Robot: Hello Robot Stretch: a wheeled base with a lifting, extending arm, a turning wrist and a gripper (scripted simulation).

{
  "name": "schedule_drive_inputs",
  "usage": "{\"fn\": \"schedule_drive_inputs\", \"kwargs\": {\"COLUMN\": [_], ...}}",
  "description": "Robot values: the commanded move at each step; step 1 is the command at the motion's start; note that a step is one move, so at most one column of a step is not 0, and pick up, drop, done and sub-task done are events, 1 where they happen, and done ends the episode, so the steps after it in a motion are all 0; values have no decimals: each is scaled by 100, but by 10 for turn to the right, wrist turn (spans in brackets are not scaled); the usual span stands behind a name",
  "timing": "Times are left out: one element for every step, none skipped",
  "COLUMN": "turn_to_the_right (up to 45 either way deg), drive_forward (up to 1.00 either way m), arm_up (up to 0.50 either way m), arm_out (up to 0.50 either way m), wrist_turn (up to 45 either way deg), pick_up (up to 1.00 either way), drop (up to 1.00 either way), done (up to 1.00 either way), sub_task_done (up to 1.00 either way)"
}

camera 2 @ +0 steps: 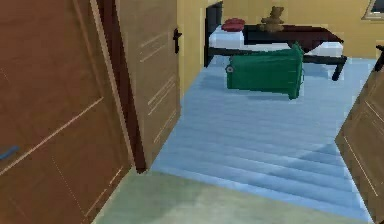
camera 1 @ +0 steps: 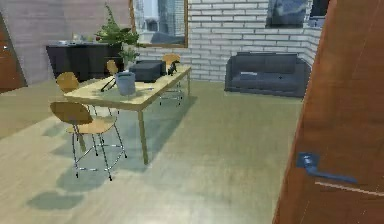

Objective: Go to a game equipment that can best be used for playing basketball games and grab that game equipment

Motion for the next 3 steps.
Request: {"fn": "schedule_drive_inputs", "kwargs": {"turn_to_the_right": [0,120,0], "drive_forward": [50,0,75], "arm_up": [0,0,0], "arm_out": [0,0,0], "wrist_turn": [0,0,0], "pick_up": [0,0,0], "drop": [0,0,0], "done": [0,0,0], "sub_task_done": [0,0,0]}}
